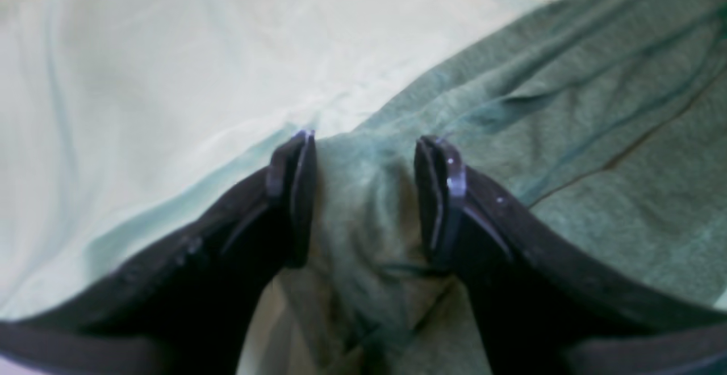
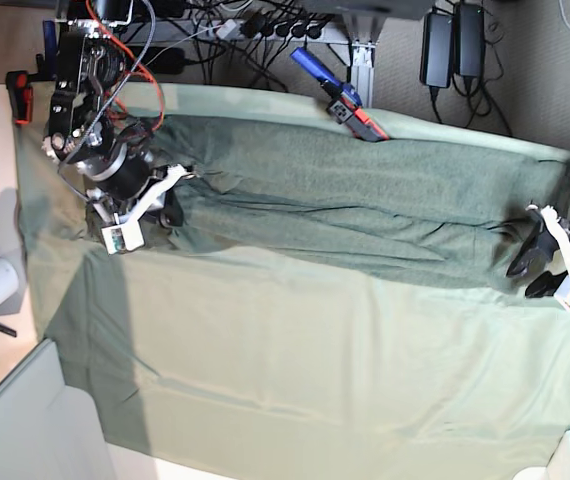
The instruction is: Fold the T-shirt properly
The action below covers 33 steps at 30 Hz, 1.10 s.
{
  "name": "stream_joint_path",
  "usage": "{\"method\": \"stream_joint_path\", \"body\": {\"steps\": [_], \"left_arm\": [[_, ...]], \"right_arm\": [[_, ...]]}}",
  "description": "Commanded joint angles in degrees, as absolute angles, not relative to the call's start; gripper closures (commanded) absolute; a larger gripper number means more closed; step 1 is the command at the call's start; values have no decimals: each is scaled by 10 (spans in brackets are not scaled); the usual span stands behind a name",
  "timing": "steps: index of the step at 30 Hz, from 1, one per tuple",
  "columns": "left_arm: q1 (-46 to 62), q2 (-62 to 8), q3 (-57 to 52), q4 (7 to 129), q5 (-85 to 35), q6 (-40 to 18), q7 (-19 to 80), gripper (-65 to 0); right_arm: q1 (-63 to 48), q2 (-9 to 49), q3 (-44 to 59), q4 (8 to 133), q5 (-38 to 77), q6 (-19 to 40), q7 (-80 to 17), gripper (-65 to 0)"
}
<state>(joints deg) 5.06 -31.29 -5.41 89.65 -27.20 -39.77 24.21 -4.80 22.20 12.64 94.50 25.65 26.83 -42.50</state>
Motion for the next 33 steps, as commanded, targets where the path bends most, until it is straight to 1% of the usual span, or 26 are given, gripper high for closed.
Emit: {"method": "stream_joint_path", "body": {"steps": [1,4,8,10,11,12,13,16,19,24,29,33], "left_arm": [[43,-324,-68,906,-290,-400,230,-316],[51,-324,-95,906,-315,-400,233,-316],[59,-324,-117,906,-353,-400,270,-316],[59,-324,-121,906,-364,-400,284,-316],[59,-324,-121,906,-365,-400,286,-316],[59,-324,-121,906,-365,-400,288,-316],[60,-324,-121,906,-365,-400,293,-316],[61,-324,-121,903,-365,-389,305,-319],[61,-319,-124,900,-366,-364,326,-366],[76,-288,-181,900,-389,-337,365,-365],[120,-252,-281,900,-466,-342,392,-365],[155,-238,-303,900,-489,-343,395,-365]], "right_arm": [[-45,232,135,956,266,269,-414,0],[-46,231,136,954,265,269,-424,0],[-46,231,136,954,266,269,-425,0],[-45,231,136,954,266,269,-425,-188],[-45,231,136,954,266,269,-425,-270],[-45,231,136,954,266,269,-425,-330],[-45,231,136,954,266,269,-425,-359],[-45,231,136,954,276,269,-425,-362],[-43,231,136,955,299,268,-424,-362],[-41,226,136,960,320,269,-422,-362],[-41,227,136,960,320,269,-420,-362],[-41,227,136,960,320,269,-420,-362]]}}
